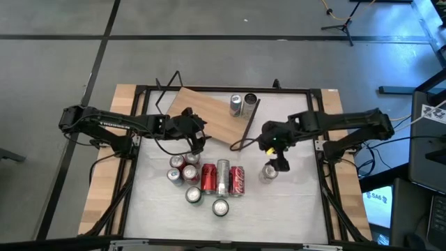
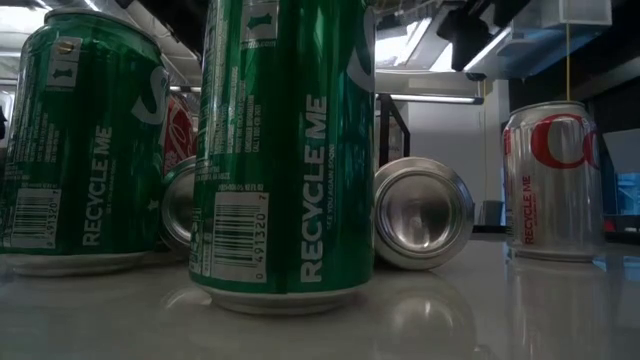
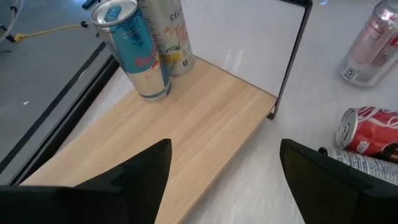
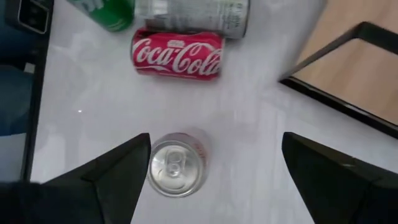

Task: Place canned beverage on shelf
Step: Put the right silver soda can on the shelf

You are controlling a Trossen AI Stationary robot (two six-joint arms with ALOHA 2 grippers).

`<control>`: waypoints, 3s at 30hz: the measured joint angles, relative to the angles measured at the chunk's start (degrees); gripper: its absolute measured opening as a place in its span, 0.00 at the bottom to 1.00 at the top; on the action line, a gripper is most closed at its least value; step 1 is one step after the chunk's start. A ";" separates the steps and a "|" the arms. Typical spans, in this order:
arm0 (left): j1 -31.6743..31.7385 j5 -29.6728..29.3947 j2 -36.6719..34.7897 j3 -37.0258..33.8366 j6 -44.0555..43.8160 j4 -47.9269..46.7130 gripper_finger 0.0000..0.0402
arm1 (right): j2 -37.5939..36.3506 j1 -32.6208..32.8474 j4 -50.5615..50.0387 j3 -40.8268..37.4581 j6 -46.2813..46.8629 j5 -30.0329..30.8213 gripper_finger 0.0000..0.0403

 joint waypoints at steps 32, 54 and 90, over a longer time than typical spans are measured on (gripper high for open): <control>-2.25 6.23 -0.02 0.02 5.80 30.43 0.72 | 0.08 12.83 -0.46 -11.83 -16.79 8.07 0.89; -2.58 6.19 -0.02 0.02 6.03 31.90 0.72 | 0.08 12.83 8.83 -18.64 -21.18 8.12 0.89; -2.58 5.84 0.02 0.02 5.79 31.47 0.72 | 2.45 12.83 12.42 -18.60 -1.34 10.76 0.76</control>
